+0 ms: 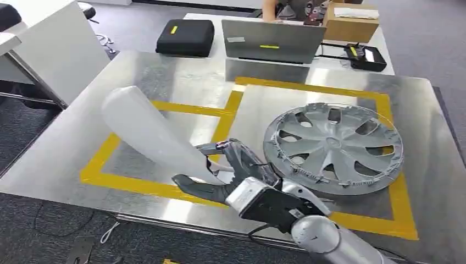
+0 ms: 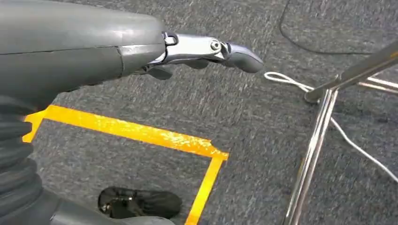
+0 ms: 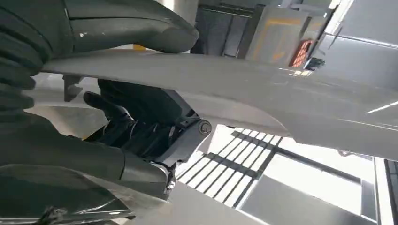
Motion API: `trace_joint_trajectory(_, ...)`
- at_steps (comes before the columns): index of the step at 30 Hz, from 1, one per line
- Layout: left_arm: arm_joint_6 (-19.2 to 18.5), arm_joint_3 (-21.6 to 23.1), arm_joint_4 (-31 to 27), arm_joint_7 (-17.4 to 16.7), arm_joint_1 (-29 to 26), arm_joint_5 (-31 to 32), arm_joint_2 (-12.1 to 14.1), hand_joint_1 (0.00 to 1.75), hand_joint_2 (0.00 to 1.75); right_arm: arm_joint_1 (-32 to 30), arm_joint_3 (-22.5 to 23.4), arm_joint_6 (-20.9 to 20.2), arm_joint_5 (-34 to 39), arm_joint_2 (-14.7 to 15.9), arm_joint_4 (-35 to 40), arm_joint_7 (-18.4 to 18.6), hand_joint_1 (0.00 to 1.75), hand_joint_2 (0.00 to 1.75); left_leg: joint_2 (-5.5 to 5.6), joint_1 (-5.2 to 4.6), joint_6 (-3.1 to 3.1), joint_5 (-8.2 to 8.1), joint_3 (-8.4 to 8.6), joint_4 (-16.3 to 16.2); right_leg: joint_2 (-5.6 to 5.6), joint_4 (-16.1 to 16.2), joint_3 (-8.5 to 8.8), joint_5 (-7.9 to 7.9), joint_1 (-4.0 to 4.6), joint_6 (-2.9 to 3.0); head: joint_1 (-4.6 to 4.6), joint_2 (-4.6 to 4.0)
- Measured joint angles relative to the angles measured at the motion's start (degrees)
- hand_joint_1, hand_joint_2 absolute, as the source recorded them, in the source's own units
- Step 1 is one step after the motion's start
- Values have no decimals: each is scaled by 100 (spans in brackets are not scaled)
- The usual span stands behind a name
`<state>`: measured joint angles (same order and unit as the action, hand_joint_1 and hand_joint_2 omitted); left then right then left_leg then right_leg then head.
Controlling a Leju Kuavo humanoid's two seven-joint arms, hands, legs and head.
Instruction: Take the parts from the cabinet and place them on the table.
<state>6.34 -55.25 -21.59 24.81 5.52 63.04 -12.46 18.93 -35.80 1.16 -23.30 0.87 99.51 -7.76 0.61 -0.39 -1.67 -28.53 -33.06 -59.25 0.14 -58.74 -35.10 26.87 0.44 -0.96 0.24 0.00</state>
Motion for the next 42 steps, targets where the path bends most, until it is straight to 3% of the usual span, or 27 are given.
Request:
trace_joint_trajectory(10,-22,306,-2,-140,99,57,-87,0,175,575,-291,-90,-161,-360,-657,312,175,175,1,12,53,27,14,41,-5,-3,3,8,11,27,2,0)
trace_joint_trajectory(15,-79,522,0,-89,94,57,-94,0,175,819,-417,-9,-280,-457,-1189,260,175,175,0,16,66,35,14,41,-5,-4,3,-3,9,41,4,0)
trace_joint_trajectory(29,-278,1139,50,-48,227,-65,-111,0,175,1586,-660,210,-485,-1023,-2449,527,175,175,0,6,65,35,14,40,-6,-3,4,-7,0,38,4,0)
trace_joint_trajectory(42,-282,1550,70,-83,222,-350,-109,0,175,1925,-706,536,-544,-1246,-3160,723,175,175,1,6,65,35,13,40,-6,-3,4,-7,0,38,4,0)
